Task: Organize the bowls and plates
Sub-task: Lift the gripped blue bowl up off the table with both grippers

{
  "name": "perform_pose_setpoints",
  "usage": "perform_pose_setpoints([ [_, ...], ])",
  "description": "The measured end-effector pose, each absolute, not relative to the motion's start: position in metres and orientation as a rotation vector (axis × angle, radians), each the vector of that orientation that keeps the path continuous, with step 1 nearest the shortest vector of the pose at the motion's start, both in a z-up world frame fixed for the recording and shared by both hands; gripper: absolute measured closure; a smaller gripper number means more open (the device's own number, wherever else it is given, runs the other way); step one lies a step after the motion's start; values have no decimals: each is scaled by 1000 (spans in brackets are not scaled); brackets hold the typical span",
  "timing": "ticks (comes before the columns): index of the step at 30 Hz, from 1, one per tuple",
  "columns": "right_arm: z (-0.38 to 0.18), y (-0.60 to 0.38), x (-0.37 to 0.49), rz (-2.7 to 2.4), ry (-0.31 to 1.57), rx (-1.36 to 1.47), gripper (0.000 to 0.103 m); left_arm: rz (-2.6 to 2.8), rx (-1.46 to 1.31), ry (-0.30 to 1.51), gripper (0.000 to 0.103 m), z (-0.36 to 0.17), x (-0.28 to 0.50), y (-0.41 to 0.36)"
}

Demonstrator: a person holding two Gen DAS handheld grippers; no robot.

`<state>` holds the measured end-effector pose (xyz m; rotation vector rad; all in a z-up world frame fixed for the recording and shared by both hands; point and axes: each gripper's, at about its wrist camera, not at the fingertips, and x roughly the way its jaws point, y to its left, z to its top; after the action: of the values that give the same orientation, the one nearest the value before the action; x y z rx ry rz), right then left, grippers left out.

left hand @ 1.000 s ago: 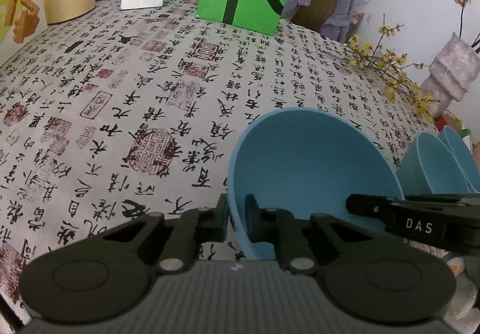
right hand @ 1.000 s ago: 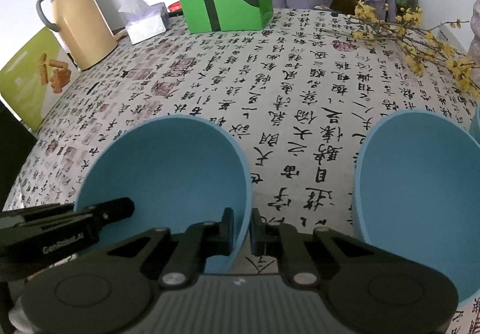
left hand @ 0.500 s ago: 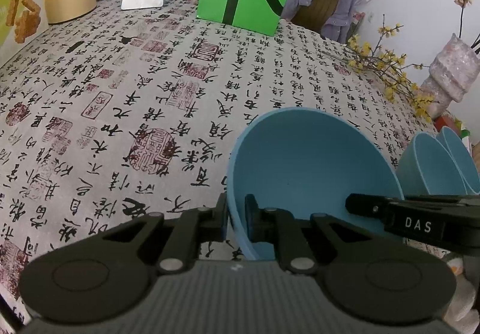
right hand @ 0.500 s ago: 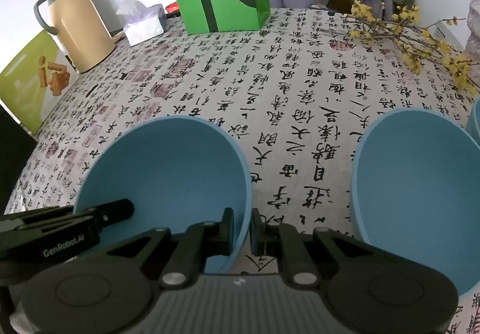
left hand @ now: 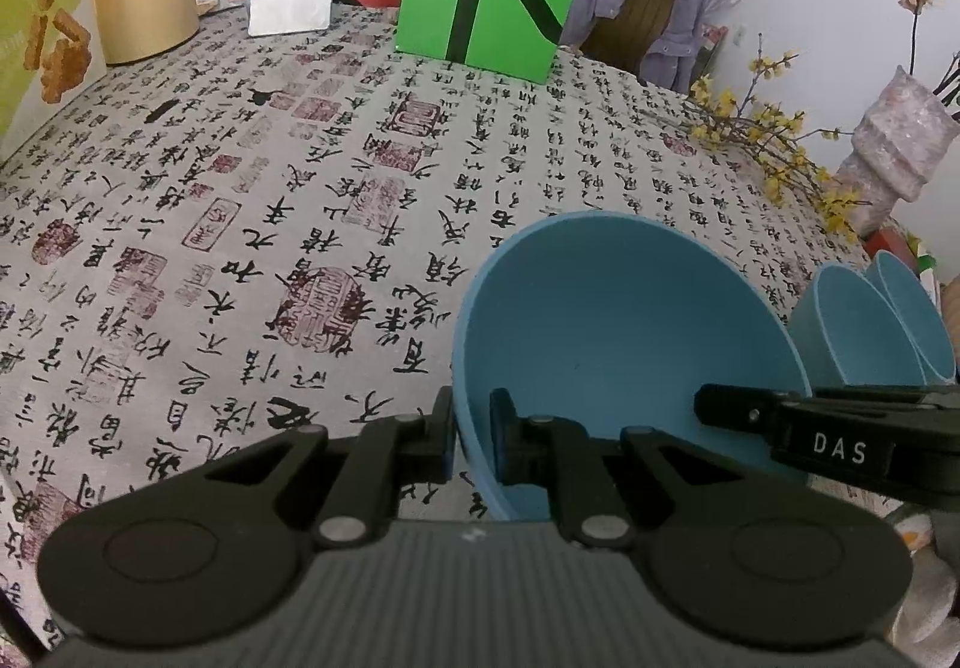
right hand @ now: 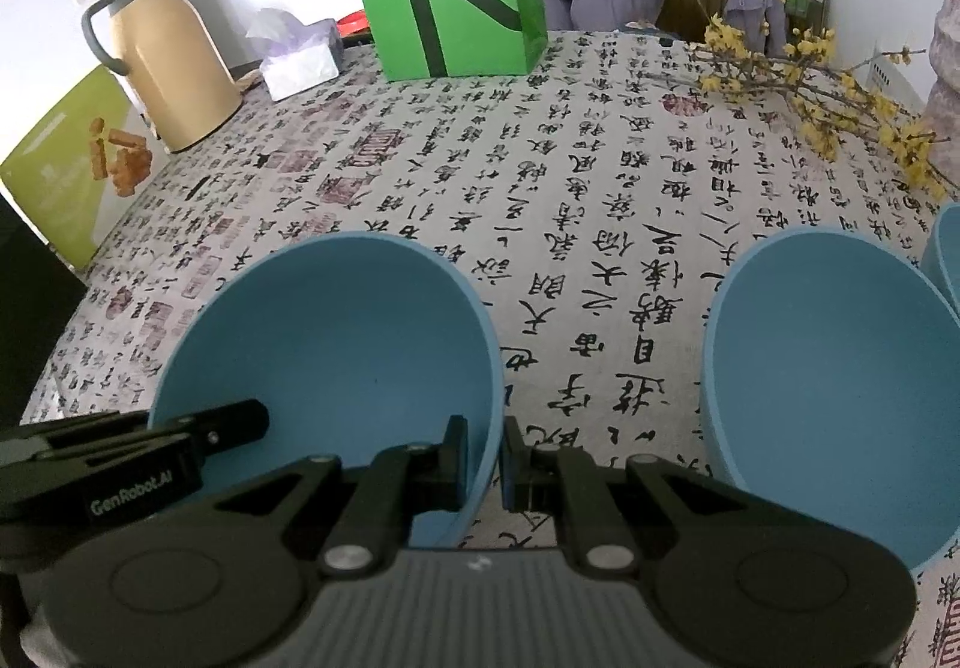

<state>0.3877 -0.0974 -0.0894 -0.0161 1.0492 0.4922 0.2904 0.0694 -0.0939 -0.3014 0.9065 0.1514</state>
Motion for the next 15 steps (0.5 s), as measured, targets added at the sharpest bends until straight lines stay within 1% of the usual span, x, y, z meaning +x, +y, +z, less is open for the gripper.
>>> perform_pose_setpoints([
  [15, -76, -90, 368, 508, 1030, -26, 93, 168, -282, 884, 91, -77, 272, 75],
])
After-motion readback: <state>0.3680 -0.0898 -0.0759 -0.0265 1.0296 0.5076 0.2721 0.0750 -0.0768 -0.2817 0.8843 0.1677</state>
